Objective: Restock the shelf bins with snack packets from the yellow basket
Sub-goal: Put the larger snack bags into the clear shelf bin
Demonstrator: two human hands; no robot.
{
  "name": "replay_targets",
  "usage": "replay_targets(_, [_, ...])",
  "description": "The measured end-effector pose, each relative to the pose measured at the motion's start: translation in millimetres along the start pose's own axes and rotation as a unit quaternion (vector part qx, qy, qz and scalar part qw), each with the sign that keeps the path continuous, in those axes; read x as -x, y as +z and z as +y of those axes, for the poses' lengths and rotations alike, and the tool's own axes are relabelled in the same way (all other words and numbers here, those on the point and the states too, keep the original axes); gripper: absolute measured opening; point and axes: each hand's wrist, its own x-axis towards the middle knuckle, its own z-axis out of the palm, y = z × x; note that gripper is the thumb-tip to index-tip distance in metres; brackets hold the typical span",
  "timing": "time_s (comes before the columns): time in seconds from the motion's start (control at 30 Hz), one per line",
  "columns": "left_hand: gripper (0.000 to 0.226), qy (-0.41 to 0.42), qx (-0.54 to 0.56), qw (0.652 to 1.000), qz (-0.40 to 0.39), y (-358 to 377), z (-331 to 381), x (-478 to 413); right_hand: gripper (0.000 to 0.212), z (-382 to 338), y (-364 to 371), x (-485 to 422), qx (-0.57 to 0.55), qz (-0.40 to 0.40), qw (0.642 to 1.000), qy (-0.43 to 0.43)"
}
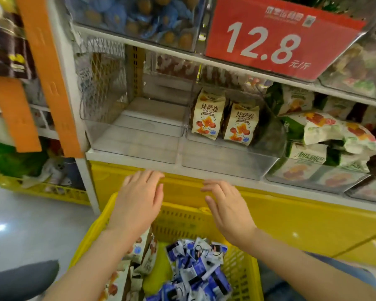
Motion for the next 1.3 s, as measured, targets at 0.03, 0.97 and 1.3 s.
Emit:
replay_targets(0.03, [0.021,-0.047,0.001,0.999,-0.015,1.0,-17.7,12.2,0.031,-10.3,14.3,5.9,-0.019,-0.012,1.000,-0.006])
replay_targets(0.97, [0.027,-0.431,0.188,0.870,-0.147,51.3,-138.2,173.8,0.017,-142.0,177.3,44.9,-0.288,-0.273,0.879,0.264])
replay_targets(1.3, [0.045,-0.385,0.553,0.726,-0.142,6.6,-95.8,139.1,0.025,-117.5,102.8,-4.5,-0.377,-0.218,0.849,0.299])
